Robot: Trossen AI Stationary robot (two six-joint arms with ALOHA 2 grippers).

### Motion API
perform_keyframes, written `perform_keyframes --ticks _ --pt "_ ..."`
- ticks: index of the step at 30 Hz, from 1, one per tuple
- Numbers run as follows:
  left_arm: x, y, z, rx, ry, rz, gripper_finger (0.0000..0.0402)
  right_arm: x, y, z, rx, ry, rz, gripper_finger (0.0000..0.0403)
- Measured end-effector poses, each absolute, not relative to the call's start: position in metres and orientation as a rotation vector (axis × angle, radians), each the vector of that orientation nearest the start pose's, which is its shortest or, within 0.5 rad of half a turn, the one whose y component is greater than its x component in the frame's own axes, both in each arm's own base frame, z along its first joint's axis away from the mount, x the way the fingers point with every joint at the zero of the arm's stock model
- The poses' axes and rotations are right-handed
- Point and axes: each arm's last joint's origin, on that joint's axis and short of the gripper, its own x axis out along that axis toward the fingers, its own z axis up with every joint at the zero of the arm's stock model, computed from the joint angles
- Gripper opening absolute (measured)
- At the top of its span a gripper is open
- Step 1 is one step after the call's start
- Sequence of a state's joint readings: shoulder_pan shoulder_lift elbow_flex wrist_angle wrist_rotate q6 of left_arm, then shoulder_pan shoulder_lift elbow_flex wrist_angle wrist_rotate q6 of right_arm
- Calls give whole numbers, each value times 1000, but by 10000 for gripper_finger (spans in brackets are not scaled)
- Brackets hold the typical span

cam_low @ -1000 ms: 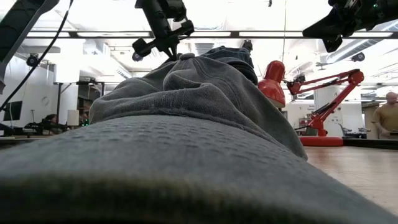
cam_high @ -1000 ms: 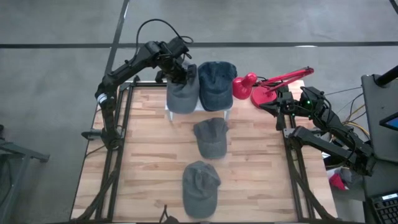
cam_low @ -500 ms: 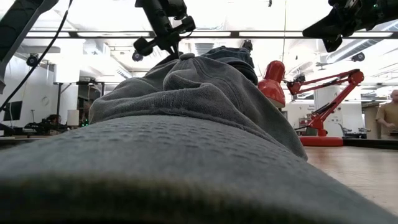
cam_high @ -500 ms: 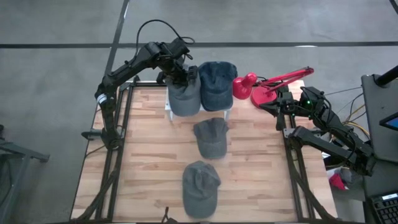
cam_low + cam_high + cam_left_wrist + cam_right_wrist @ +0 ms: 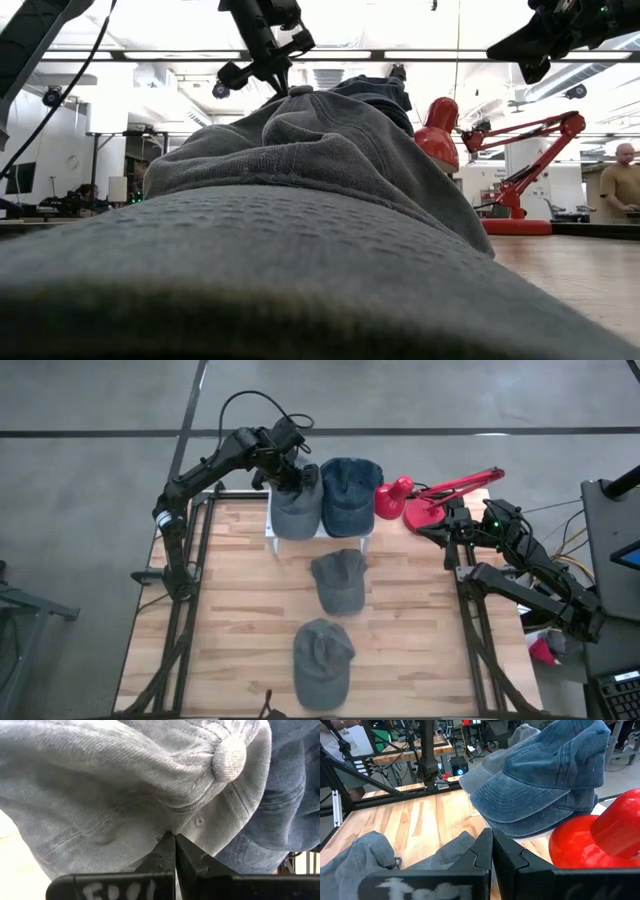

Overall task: Pick & Place hat
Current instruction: Put the bottom left light gray cap on the shelf

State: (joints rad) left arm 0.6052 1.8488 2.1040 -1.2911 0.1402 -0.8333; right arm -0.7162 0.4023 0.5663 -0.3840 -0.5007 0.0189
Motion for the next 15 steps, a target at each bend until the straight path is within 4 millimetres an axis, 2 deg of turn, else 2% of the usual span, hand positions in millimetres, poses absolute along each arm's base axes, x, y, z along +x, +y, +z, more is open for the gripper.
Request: perform_keyframes --ticks 15 --pt "301 204 394 -1127 759 829 0 84 -55 286 145 179 -216 8"
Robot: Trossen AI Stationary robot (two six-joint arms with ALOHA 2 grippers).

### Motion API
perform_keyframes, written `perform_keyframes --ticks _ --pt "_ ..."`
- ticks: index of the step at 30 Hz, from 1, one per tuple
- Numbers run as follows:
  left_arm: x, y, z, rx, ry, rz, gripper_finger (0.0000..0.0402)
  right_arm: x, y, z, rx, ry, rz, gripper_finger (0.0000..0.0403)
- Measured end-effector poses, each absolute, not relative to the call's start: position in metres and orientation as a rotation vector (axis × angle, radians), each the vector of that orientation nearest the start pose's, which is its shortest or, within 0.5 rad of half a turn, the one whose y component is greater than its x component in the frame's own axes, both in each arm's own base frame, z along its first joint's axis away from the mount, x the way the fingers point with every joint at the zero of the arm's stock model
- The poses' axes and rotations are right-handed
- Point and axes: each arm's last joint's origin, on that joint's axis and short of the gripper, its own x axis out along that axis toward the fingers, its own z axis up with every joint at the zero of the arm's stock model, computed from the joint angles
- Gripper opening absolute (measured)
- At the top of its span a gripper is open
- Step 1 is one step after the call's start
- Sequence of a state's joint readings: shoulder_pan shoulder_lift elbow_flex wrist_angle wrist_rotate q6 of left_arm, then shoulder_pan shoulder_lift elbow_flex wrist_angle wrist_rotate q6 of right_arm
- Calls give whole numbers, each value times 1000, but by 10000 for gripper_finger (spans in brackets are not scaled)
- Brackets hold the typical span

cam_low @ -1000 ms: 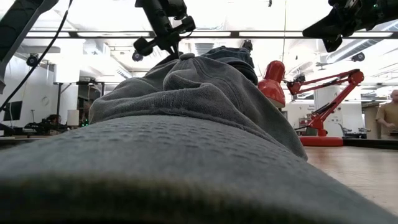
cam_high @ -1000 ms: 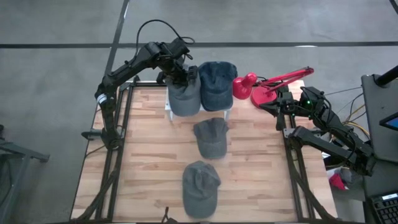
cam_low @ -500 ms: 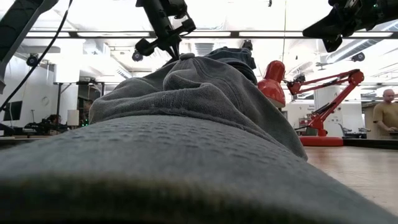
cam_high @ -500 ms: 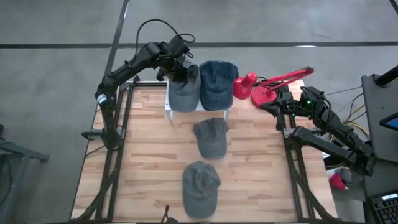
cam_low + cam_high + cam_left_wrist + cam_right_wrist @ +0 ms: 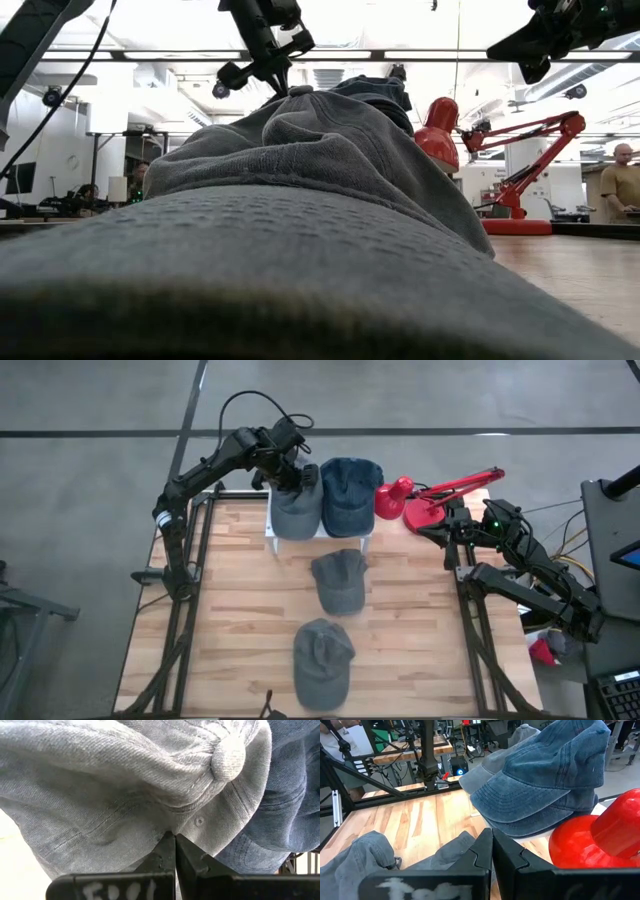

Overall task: Pick & Place hat
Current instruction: Put the bottom left light gray cap on the shelf, then stack the bottom light gray cap on the top of the other light gray cap on the shelf

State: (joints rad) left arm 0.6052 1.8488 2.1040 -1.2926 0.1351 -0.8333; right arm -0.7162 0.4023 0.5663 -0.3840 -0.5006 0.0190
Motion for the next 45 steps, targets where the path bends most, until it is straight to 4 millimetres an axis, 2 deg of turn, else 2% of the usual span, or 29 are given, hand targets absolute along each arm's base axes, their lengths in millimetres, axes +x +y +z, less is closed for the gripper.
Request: perform_keyframes --ticks 15,29,45 --pt "300 204 395 -1122 747 855 2 85 -55 286 150 178 -217 8" --pt "301 204 395 -1131 742 860 98 84 -55 286 152 178 -217 8" --pt "293 192 410 -1133 702 840 103 84 -55 286 150 178 -217 8"
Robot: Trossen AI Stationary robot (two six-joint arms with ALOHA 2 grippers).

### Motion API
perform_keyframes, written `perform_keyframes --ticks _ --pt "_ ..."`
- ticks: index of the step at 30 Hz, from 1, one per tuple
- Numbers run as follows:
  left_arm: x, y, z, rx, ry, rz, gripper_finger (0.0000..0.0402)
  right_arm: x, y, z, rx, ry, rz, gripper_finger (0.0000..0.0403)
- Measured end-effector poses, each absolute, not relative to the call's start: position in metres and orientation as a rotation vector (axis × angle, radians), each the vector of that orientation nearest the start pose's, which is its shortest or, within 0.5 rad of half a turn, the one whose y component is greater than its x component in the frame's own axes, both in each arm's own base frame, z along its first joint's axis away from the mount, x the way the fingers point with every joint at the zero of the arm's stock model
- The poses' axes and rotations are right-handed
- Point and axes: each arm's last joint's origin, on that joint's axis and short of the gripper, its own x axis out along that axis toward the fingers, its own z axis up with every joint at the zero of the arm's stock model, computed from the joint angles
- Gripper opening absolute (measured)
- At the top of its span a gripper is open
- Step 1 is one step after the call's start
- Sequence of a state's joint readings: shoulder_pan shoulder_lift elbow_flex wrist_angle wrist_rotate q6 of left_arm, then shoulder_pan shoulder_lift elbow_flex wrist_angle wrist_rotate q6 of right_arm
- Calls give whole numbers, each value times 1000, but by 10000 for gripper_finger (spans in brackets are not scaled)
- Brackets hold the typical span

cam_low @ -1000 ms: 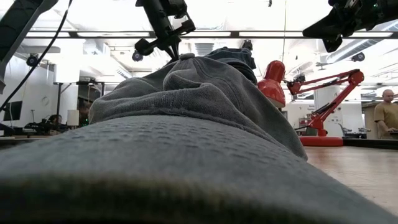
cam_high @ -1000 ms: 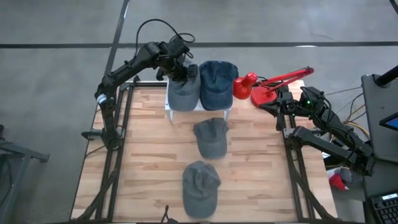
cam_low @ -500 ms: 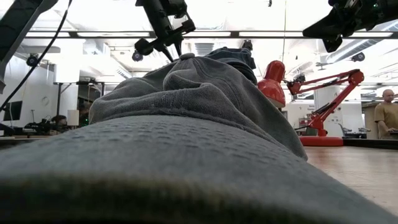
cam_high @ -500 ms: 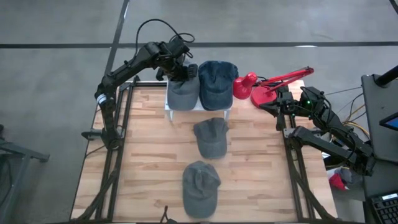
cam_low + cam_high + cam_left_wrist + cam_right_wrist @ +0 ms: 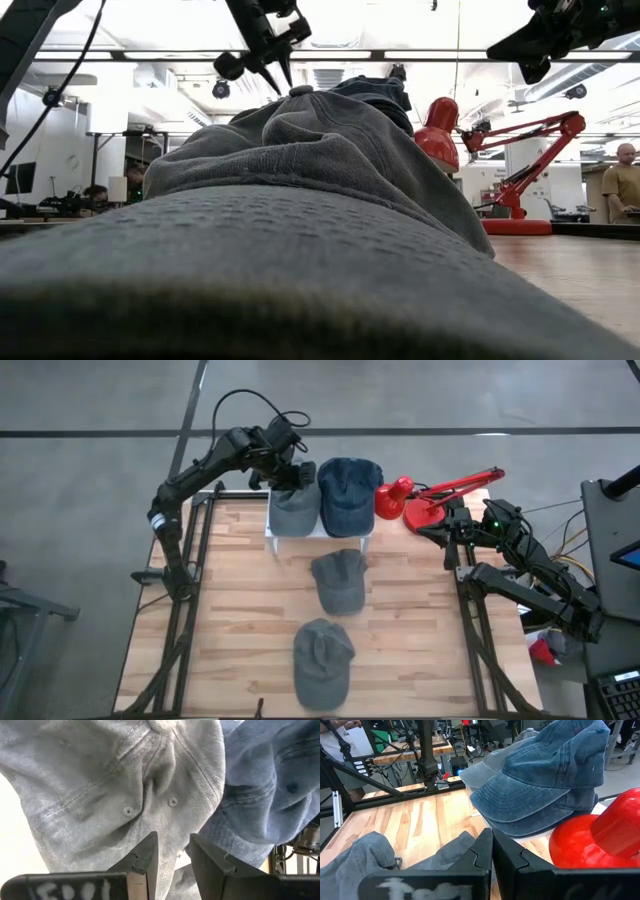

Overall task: Pick & Place hat
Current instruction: Stack the bottom light gray cap on the top of the other light gray cap on the shelf

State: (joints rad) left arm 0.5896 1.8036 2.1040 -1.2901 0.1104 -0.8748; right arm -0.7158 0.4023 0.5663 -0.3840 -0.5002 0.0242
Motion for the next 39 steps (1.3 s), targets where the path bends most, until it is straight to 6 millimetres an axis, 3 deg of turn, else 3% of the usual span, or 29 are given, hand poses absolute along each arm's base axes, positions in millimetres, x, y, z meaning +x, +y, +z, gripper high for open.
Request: perform_keyframes --ticks 5,8,12,19,25,29,34,39 --pt "281 183 424 -1121 659 822 103 84 -55 286 151 178 -217 8" --pt "273 166 440 -1078 629 784 103 84 -55 286 151 178 -217 8" --pt "272 125 456 -966 608 737 103 84 -55 286 153 179 -217 8" --pt "286 29 467 -756 598 629 103 84 -55 286 152 180 -217 8" --pt "308 -52 458 -617 446 564 104 84 -55 286 150 180 -218 8" --pt "320 -93 446 -605 312 520 103 84 -55 286 149 180 -218 8" --pt "334 -120 421 -677 204 454 103 84 -55 286 150 180 -218 8" --pt "342 -131 396 -928 155 441 99 85 -55 286 149 180 -218 8"
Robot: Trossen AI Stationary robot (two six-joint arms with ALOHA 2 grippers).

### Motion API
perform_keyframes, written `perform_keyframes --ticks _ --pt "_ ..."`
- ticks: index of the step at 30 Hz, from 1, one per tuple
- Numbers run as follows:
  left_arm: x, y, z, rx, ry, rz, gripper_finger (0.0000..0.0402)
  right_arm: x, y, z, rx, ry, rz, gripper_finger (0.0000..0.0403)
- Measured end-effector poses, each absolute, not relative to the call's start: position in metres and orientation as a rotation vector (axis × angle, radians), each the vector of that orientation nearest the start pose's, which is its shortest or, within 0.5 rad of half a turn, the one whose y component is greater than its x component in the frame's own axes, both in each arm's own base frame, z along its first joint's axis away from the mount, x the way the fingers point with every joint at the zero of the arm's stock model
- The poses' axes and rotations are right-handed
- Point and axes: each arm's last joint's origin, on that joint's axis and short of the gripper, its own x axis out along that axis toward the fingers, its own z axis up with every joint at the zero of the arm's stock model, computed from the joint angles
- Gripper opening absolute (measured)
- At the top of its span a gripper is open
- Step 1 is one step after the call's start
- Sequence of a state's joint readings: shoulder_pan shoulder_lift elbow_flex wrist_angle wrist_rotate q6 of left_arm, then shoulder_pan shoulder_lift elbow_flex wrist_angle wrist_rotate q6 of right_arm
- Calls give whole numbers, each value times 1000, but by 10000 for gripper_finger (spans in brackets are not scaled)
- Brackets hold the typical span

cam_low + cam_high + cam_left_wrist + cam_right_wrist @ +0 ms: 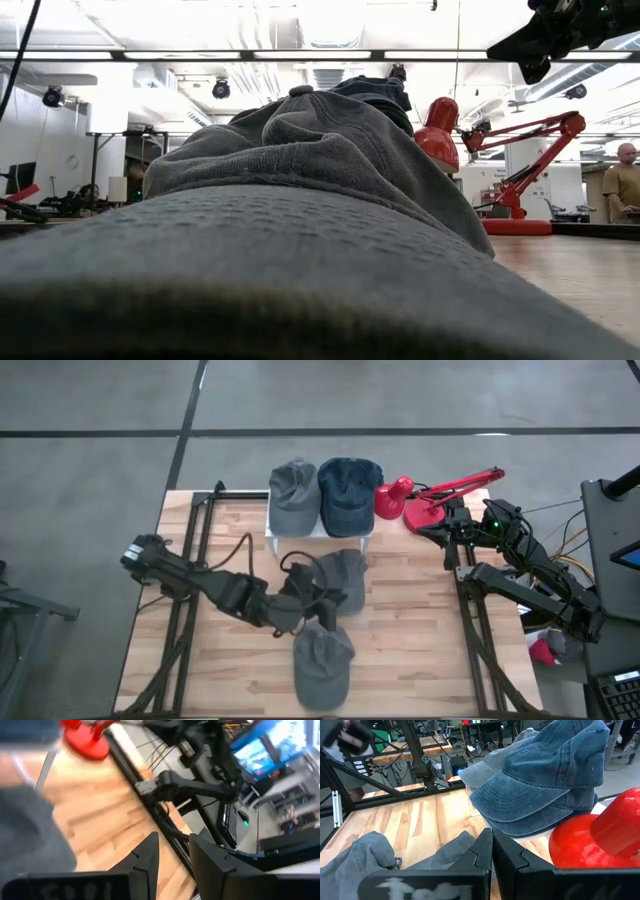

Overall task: Pick & Place hat
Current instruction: Stack the bottom light gray cap on the top of the other light gray cap on the shelf

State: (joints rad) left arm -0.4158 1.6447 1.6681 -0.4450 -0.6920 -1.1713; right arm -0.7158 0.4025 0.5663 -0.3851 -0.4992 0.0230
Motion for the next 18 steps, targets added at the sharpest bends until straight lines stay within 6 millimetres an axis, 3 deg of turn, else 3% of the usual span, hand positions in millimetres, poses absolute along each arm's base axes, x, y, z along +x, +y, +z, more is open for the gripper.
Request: perform_keyframes --ticks 9,15,18 --pt "343 -139 366 -1114 215 501 55 84 -55 286 149 180 -218 8" --pt "360 -148 360 -1150 393 502 8 84 -55 286 146 180 -217 8" --pt "364 -152 361 -1175 508 578 3 84 -55 286 143 181 -217 8"
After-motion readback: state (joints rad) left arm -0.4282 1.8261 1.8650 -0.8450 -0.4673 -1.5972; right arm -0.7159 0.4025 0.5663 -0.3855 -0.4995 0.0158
